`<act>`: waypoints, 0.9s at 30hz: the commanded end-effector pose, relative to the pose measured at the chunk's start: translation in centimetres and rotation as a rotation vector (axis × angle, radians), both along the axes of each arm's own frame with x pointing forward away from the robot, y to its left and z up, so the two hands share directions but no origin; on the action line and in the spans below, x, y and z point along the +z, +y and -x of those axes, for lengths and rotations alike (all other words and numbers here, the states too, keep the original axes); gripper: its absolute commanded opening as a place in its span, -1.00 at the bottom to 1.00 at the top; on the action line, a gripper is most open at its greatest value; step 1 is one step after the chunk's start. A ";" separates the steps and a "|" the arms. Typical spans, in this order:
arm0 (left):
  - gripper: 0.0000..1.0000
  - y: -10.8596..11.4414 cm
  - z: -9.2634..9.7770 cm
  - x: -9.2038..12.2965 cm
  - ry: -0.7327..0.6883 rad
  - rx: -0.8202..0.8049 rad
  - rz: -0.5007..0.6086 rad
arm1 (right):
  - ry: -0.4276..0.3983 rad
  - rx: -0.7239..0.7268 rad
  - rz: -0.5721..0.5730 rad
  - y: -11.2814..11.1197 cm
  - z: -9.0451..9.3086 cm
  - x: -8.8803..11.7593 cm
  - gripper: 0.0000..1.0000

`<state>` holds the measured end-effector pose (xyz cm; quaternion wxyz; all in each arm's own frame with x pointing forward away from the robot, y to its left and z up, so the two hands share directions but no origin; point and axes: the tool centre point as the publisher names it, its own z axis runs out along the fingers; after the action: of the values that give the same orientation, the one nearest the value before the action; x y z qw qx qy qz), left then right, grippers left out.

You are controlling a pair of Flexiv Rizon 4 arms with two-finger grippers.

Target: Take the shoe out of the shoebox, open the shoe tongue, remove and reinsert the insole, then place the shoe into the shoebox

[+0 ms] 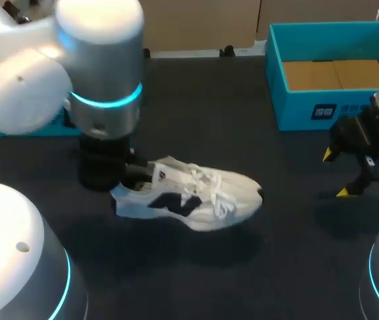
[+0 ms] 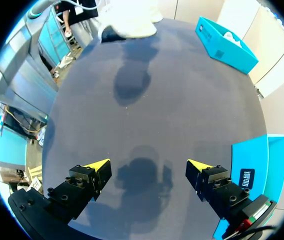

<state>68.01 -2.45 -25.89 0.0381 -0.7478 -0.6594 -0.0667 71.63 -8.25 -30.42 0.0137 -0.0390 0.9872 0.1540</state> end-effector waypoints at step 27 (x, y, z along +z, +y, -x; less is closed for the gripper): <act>-1.00 -7.3 -2.6 -8.1 0.046 0.034 -0.065 | -0.002 0.000 0.002 0.0 0.1 0.0 1.00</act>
<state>70.00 -7.62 -33.09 0.0626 -0.7387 -0.6680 -0.0644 71.63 -8.27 -30.41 0.0138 -0.0388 0.9872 0.1540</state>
